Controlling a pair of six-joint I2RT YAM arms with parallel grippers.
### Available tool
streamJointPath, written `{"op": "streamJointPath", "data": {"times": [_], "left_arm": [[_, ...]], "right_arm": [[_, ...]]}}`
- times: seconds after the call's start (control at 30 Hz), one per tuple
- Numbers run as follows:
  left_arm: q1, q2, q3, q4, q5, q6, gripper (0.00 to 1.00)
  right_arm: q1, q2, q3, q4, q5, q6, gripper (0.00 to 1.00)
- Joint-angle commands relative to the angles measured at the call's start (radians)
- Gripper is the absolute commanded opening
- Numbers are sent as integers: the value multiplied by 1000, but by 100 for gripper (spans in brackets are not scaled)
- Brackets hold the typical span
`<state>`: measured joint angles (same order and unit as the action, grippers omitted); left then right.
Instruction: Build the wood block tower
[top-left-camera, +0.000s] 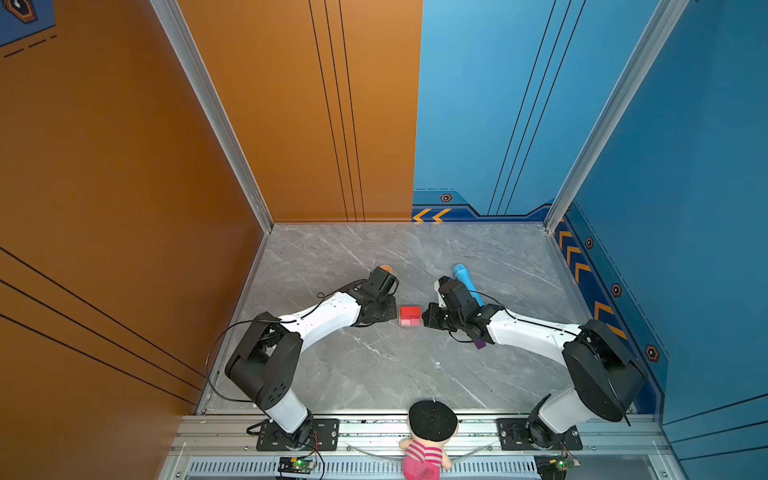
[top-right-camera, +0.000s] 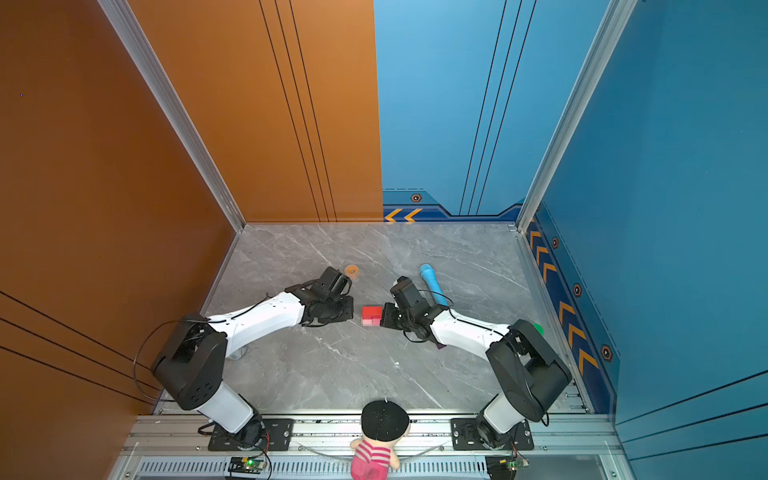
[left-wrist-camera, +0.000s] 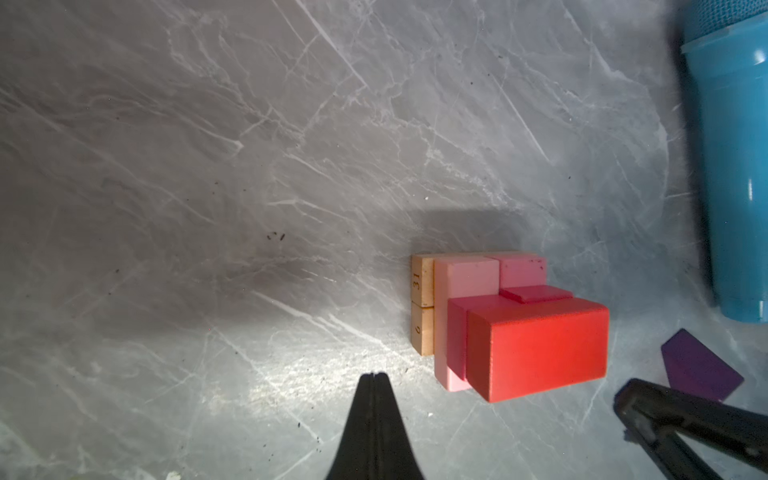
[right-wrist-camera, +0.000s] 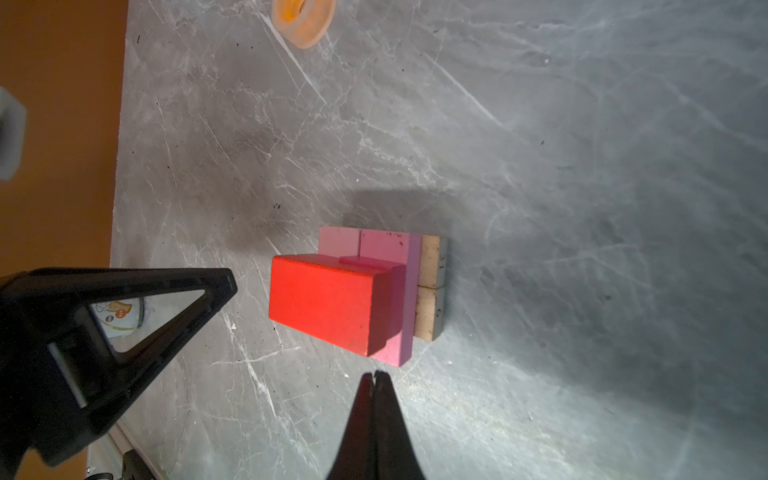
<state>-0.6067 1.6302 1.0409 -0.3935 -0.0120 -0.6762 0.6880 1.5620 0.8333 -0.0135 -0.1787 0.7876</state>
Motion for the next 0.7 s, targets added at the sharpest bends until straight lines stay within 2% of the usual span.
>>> {"op": "streamJointPath", "data": {"times": [0.0, 0.67], "left_arm": [[8, 20, 33, 13, 28, 23, 0], [7, 47, 55, 12, 47, 29, 0]], "right_arm": [[-4, 14, 30, 6, 6, 17, 0], [-25, 48, 73, -21, -2, 10, 0]]}}
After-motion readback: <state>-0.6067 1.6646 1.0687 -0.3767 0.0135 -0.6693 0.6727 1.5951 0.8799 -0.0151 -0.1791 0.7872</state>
